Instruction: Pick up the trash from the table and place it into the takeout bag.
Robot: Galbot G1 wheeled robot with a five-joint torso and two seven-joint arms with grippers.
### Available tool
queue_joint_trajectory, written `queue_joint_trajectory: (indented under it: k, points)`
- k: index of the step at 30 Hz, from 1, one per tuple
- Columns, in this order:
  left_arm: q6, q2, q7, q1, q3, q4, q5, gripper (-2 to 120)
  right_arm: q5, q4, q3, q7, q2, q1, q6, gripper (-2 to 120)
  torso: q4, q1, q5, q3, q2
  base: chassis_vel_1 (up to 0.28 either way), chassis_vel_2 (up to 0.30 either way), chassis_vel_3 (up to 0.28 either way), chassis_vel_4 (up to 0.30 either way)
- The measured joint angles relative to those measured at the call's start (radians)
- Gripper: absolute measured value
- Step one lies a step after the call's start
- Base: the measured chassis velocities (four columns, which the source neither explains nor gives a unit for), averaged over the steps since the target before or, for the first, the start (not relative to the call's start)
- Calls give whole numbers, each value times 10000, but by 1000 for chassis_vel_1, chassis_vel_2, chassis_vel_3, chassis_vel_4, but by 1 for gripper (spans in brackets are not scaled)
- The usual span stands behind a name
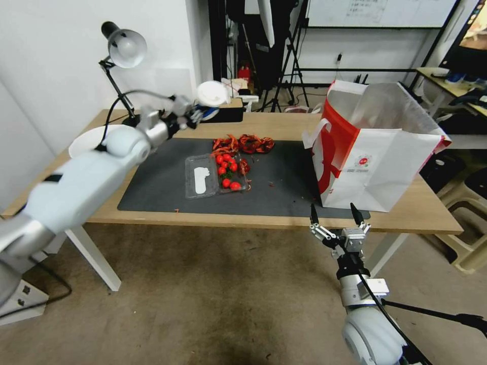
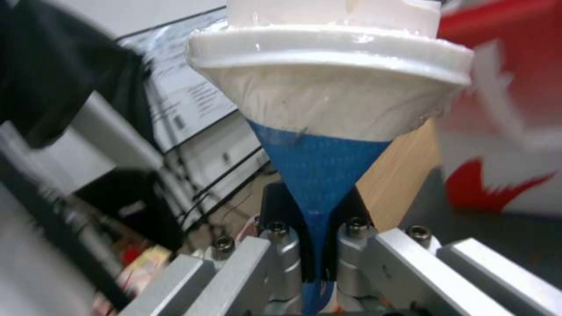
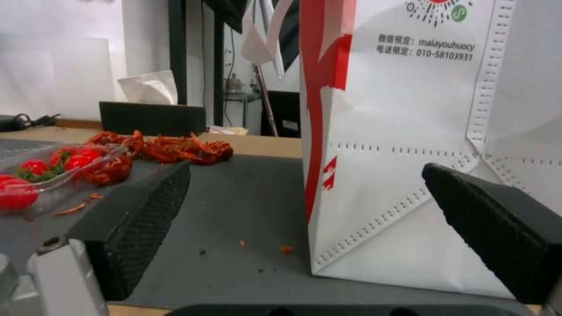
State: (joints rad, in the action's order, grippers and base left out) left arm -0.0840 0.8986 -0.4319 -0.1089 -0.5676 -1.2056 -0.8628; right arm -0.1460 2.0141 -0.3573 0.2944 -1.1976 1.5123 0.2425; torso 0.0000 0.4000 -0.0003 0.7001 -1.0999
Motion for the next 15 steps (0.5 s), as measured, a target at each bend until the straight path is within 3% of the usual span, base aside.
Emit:
queue_joint_trajectory:
  k: [8,13,15]
  points:
    - [558,1264,-647,-2494,-2149,223,-1104,0,-22,6,-3,-1,12,-96,-6,99,1,0,4,0,0,0,0,0,0]
    - [771,2064,-920,-3190,-2863,465,-1434,0,-35,23,-3,-3,-6,-121,-9,99,-1,0,6,0,0,0,0,0,0]
    - [869,2691,-1272,-3658,-3234,830,-1562,0,-47,50,-8,-3,-6,-121,-10,99,-3,0,7,-1,0,0,0,0,0]
